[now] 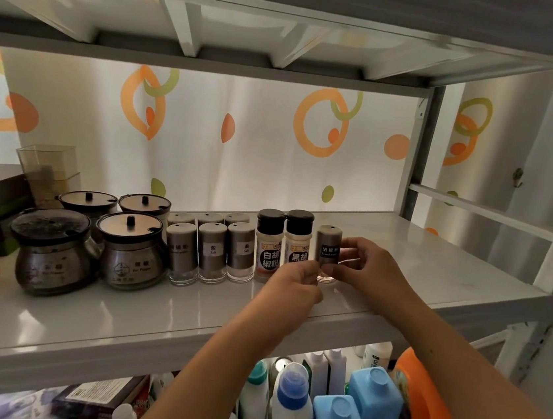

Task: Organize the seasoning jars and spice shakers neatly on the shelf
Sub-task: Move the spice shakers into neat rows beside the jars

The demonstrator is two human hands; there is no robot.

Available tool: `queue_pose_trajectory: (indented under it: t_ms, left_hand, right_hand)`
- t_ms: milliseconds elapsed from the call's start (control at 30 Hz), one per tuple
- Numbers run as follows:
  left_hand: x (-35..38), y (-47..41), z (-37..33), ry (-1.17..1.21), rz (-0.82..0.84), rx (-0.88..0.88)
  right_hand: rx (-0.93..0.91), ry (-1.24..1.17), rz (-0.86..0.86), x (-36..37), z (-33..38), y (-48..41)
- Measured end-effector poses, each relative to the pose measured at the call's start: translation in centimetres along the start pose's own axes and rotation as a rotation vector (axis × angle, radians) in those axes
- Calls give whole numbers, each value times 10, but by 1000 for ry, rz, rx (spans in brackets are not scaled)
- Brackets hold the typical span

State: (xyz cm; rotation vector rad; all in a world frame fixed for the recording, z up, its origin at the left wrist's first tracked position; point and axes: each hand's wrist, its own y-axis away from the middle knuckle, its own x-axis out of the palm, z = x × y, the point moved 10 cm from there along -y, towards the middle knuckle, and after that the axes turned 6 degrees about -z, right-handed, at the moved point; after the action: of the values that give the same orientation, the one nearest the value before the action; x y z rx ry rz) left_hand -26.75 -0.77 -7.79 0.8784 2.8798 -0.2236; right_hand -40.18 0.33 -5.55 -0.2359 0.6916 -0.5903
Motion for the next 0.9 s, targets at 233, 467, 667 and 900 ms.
queue_pose_trajectory:
  t_ms: [233, 467, 667, 900]
  left_hand:
    - [1, 2, -2, 4, 1, 17]
    - [0, -1, 1, 8, -13, 6]
    - [-2, 1, 2, 26, -29, 3]
    - [-3, -1, 3, 23, -40, 13]
  right_hand:
    - [-4, 0, 0, 0, 2, 1]
    - [-2, -1, 13, 2, 1, 1]
    - [-8, 6, 25, 4, 1, 1]
    - [-25, 3, 25, 5, 1, 0]
